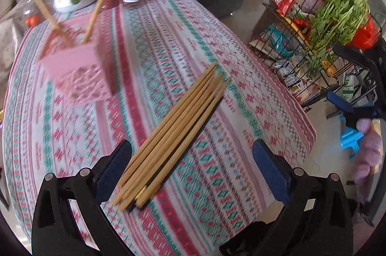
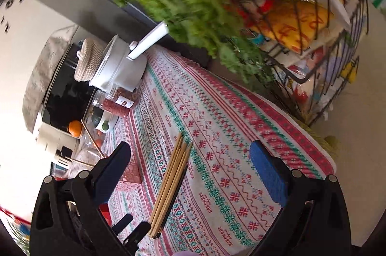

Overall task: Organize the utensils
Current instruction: 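Move the left tool back to the pile and grasp another chopstick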

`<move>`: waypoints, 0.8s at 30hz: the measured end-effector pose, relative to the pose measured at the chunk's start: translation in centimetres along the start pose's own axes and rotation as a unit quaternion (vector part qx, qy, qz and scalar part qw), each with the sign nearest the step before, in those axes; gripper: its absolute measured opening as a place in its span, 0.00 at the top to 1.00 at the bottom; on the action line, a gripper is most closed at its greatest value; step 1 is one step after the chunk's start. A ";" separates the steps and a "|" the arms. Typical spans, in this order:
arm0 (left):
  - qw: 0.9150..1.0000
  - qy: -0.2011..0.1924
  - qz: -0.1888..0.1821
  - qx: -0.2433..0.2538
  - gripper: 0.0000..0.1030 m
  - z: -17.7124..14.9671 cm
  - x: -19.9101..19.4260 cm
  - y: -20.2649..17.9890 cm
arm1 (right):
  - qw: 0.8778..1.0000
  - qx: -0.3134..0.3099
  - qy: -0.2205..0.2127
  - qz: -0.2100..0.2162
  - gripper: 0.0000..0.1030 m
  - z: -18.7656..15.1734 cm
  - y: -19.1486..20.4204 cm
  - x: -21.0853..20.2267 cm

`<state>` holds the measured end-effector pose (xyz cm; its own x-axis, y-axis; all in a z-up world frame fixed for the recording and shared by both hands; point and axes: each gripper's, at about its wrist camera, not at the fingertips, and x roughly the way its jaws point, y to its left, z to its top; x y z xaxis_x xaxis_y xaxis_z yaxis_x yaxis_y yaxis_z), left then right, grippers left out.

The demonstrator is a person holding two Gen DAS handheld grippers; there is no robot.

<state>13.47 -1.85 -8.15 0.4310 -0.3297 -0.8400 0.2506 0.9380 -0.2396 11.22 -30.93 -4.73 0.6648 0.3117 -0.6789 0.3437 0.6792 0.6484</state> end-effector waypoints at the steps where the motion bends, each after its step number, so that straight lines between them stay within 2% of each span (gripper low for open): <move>1: 1.000 0.008 -0.001 0.009 0.07 1.2 0.6 -0.5 | 1.000 0.008 0.004 0.002 0.07 0.3 -0.4 -0.1; 5: 0.999 0.029 0.018 0.036 0.07 5.1 2.9 -2.2 | 0.999 0.040 0.027 0.004 0.07 0.9 -1.7 0.3; 10: 0.995 0.081 0.054 0.025 0.09 10.0 7.1 -3.0 | 0.997 0.040 0.066 -0.006 0.07 0.5 -1.9 2.1; 12: 0.991 0.115 0.068 0.014 0.22 10.9 8.8 -2.7 | 0.995 0.040 0.088 -0.007 0.07 0.2 -1.9 3.0; 15: 0.986 0.155 0.064 -0.008 0.43 11.5 10.8 -1.9 | 0.994 0.037 0.106 -0.010 0.07 -0.2 -1.9 3.6; 22: 0.984 0.160 0.083 0.001 0.52 11.8 12.8 -1.6 | 0.991 0.055 0.121 -0.004 0.07 -0.3 -2.2 4.0; 24: 0.983 0.160 0.090 0.006 0.59 11.7 13.4 -1.6 | 0.991 0.054 0.122 -0.006 0.07 -0.3 -2.1 4.1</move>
<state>29.03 -9.00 -13.33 0.1754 -0.1058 -0.9788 0.2065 0.9761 -0.0685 12.97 -30.92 -8.98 0.4838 0.4644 -0.7418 0.4289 0.6130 0.6635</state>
